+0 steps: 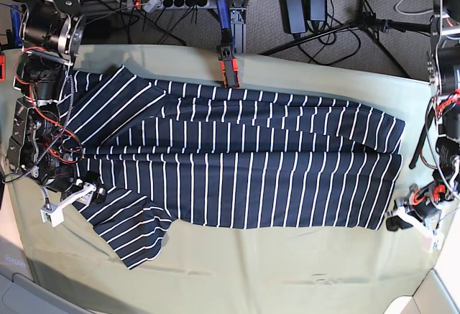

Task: Fold the T-shirt properly
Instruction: 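Move both grippers to grasp the folded shirt's lower edge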

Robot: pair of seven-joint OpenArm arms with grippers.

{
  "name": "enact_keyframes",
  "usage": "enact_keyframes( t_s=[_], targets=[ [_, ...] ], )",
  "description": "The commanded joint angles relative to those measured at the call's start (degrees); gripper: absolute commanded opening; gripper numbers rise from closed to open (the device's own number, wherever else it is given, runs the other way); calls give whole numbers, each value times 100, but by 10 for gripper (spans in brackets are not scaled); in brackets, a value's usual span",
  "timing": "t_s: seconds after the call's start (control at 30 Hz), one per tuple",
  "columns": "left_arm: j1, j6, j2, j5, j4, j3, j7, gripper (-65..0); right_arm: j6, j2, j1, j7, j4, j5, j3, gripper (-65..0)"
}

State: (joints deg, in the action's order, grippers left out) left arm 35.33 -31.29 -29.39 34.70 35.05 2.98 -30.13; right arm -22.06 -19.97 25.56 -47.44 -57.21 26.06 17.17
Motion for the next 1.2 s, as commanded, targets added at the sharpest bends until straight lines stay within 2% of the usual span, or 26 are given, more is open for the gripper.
enact_keyframes(
  t_s=[0.0, 0.1, 0.57, 0.73, 0.9, 1.0, 1.17],
  targets=[
    [203, 199, -85, 0, 61, -33, 212, -423, -192, -87, 153, 87, -118, 92, 22, -293],
    [208, 389, -42, -205, 61, -33, 310, -423, -192, -87, 153, 85, -118, 94, 22, -293],
    [42, 420, 291, -702, 44, -31, 323, -424, -192, -98, 153, -103, -118, 181, 22, -293],
    [-127, 918, 284, -1062, 44, -33, 549, -424, -195, -101, 153, -103, -118, 181, 22, -293],
    [-136, 1034, 284, -1078, 44, -33, 553, -424, -195, -98, 153, -105, -118, 205, 22, -293],
    [-138, 1016, 289, -988, 44, -33, 492, -424, -195, -98, 153, -103, -118, 210, 22, -293],
    [-138, 656, 374, -621, 44, -33, 295, -424, -195, -98, 153, -101, -118, 210, 22, -293]
  ],
)
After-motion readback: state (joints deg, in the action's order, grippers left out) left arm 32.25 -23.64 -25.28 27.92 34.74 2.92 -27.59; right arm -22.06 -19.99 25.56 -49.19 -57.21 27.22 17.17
